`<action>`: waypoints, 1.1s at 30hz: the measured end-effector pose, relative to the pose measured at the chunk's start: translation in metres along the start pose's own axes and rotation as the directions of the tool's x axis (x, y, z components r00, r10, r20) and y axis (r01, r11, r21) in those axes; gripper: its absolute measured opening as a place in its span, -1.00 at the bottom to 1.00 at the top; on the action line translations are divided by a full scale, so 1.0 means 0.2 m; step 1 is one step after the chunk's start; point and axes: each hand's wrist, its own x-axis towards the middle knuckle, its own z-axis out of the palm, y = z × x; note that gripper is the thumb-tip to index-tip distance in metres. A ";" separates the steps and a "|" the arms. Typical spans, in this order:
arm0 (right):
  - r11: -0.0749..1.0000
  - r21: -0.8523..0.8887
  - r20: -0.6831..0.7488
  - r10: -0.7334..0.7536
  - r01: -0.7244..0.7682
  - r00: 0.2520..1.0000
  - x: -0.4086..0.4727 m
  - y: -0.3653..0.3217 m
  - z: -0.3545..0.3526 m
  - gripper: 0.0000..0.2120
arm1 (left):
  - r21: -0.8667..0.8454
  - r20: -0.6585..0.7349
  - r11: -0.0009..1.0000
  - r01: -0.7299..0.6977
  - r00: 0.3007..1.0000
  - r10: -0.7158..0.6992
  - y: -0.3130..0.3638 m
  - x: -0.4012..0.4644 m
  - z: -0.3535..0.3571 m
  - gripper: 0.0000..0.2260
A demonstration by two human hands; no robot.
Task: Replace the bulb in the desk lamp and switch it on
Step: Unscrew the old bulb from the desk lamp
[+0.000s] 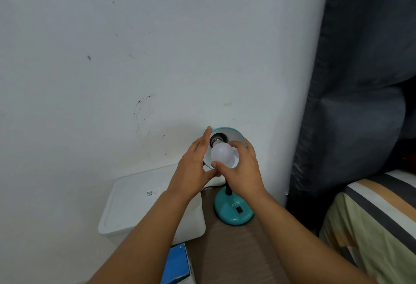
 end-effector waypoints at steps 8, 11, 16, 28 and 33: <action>0.999 0.010 0.053 -0.033 0.033 0.998 -0.01 0.02 0.01 -0.27 | -0.006 -0.002 1.000 -0.017 1.000 0.017 0.00 -0.01 0.00 -0.08; 0.999 -0.023 -0.021 0.039 -0.040 0.999 0.00 0.00 0.01 -0.31 | 0.004 0.001 1.000 -0.007 1.000 0.007 0.00 -0.01 0.00 -0.06; 0.999 0.019 0.032 -0.039 0.038 0.999 0.00 0.02 0.01 -0.37 | 0.022 0.008 1.000 -0.001 1.000 0.001 -0.01 0.00 0.00 0.01; 0.998 0.041 0.017 -0.039 0.038 0.999 -0.01 0.00 0.01 -0.47 | 0.017 0.001 1.000 0.002 1.000 -0.002 -0.01 -0.01 0.00 -0.02; 1.000 0.009 -0.041 0.016 -0.015 0.999 -0.02 0.01 0.02 -0.28 | -0.002 -0.001 1.000 0.003 1.000 -0.003 -0.01 -0.01 0.00 -0.05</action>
